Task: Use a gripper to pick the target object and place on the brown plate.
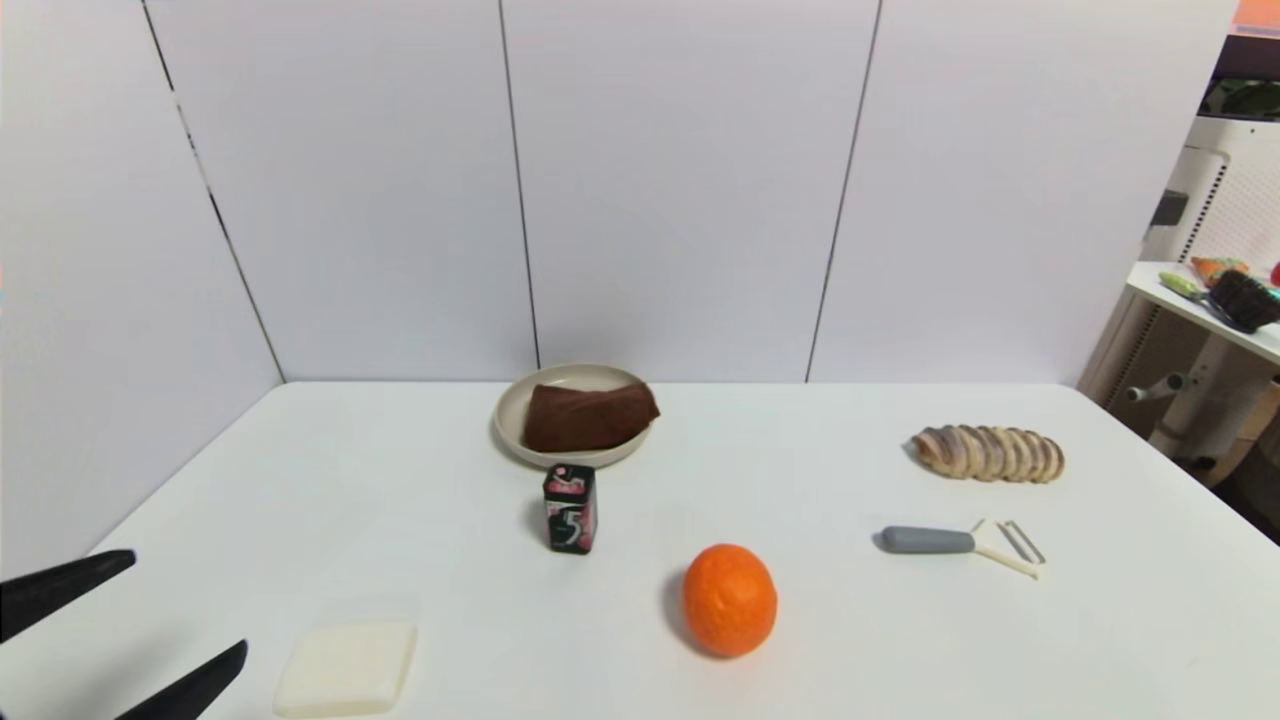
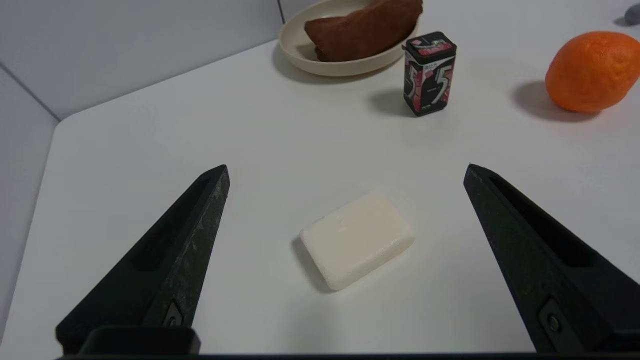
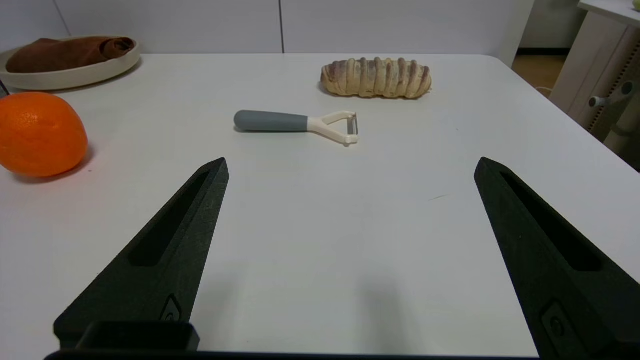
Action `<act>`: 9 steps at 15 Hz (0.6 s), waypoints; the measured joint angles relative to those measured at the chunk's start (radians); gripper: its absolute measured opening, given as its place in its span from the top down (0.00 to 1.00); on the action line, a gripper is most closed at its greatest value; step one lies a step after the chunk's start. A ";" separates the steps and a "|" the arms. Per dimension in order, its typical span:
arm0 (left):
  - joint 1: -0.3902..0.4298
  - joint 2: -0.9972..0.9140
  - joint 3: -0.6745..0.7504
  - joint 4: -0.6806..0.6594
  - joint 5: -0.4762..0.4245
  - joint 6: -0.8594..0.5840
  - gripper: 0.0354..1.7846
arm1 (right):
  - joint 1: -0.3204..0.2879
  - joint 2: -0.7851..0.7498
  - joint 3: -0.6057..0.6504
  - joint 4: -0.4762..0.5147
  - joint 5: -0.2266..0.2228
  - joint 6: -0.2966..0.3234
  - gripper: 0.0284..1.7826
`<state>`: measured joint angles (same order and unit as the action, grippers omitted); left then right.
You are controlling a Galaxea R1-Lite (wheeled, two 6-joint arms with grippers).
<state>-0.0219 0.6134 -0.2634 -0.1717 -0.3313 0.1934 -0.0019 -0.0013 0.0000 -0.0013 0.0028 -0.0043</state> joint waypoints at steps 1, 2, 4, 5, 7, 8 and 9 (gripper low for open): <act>0.007 -0.088 0.057 -0.010 0.040 -0.028 0.06 | 0.000 0.000 0.000 0.000 0.000 0.000 0.05; 0.009 -0.171 0.114 -0.022 0.098 -0.051 0.06 | 0.000 0.000 0.000 0.000 0.000 0.000 0.05; 0.009 -0.318 0.211 0.008 0.250 -0.083 0.06 | 0.000 0.000 0.000 0.000 0.000 0.000 0.05; 0.009 -0.378 0.234 0.045 0.300 -0.091 0.06 | 0.000 0.000 0.000 0.000 0.000 0.000 0.05; 0.011 -0.492 0.251 0.148 0.329 -0.119 0.06 | 0.000 0.000 0.000 0.000 0.000 0.000 0.05; 0.013 -0.533 0.256 0.179 0.331 -0.133 0.06 | 0.000 0.000 0.000 0.000 0.000 0.000 0.05; 0.013 -0.561 0.258 0.173 0.330 -0.134 0.06 | 0.000 0.000 0.000 0.000 0.000 0.000 0.05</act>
<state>-0.0085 0.0528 -0.0051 0.0017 -0.0017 0.0589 -0.0019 -0.0013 0.0000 -0.0013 0.0028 -0.0038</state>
